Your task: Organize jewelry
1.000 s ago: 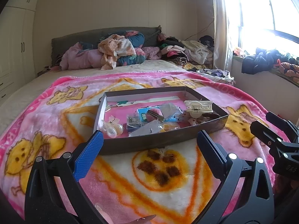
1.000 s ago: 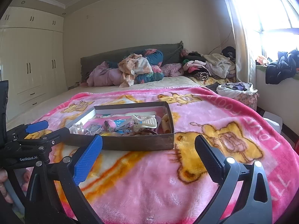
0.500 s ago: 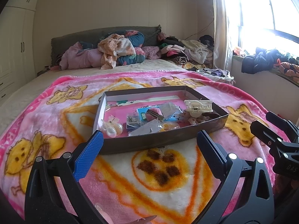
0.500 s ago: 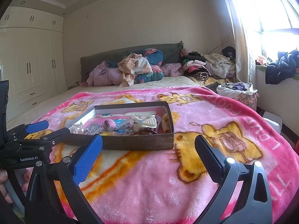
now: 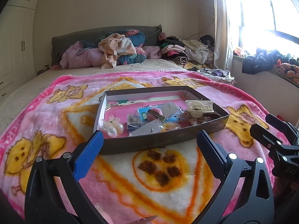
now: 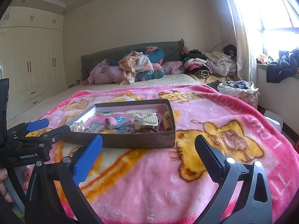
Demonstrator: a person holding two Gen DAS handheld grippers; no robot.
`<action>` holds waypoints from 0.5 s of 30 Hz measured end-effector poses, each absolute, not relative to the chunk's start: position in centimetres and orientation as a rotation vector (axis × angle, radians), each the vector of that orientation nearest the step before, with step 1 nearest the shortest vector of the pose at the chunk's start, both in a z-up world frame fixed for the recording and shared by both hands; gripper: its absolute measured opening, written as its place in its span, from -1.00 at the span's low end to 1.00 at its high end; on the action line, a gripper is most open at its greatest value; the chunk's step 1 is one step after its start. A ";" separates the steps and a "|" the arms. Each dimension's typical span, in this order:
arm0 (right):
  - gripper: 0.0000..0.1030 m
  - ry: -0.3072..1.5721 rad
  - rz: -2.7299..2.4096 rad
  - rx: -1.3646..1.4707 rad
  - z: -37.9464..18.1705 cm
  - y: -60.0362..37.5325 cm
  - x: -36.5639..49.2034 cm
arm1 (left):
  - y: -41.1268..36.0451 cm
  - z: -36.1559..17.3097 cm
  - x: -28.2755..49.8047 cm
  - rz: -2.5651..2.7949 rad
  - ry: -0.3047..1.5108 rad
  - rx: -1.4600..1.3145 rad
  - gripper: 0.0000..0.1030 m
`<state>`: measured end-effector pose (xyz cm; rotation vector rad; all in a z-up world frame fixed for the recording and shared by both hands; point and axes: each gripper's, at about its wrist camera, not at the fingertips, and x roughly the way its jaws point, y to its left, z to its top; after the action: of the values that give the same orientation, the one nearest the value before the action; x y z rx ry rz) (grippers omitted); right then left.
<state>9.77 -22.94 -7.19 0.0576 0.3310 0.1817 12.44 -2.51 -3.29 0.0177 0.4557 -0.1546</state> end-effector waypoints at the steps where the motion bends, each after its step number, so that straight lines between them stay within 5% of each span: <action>1: 0.87 0.332 0.183 0.058 -7.2 -23.0 9.8 | -2.6 -3.3 12.5 -0.155 0.455 0.019 0.78; 15: 0.87 0.332 0.182 0.057 -7.2 -22.9 9.8 | -2.6 -3.2 12.5 -0.156 0.456 0.019 0.78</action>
<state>9.78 -22.91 -7.16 0.0573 0.3319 0.1816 12.48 -2.57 -3.22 0.0190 0.4560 -0.1558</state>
